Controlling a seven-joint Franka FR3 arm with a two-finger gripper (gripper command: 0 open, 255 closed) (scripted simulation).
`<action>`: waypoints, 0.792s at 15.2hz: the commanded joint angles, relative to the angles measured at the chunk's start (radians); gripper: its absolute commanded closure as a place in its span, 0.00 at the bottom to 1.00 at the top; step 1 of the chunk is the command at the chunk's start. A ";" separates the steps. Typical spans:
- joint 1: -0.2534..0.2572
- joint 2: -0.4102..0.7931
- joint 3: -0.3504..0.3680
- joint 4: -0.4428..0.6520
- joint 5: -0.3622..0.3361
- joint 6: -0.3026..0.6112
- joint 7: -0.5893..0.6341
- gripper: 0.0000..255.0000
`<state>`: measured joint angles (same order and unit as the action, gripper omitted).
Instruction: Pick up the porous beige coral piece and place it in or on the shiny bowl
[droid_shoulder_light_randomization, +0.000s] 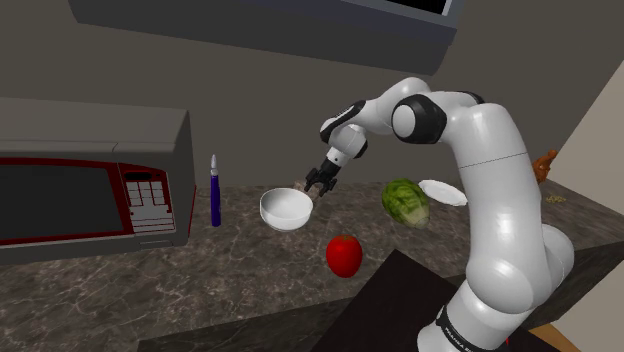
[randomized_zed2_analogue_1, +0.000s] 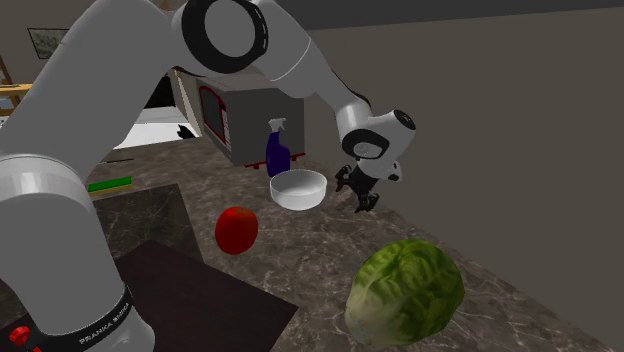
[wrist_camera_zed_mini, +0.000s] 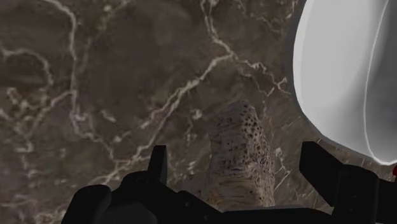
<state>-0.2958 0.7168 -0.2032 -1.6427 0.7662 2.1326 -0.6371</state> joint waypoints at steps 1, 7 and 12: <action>0.000 0.002 0.000 0.001 0.001 0.001 0.000 0.00; 0.000 0.001 0.000 0.001 0.001 0.001 0.000 1.00; 0.000 0.001 0.001 0.000 0.001 0.001 0.000 1.00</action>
<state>-0.2956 0.7169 -0.2029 -1.6429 0.7668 2.1333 -0.6374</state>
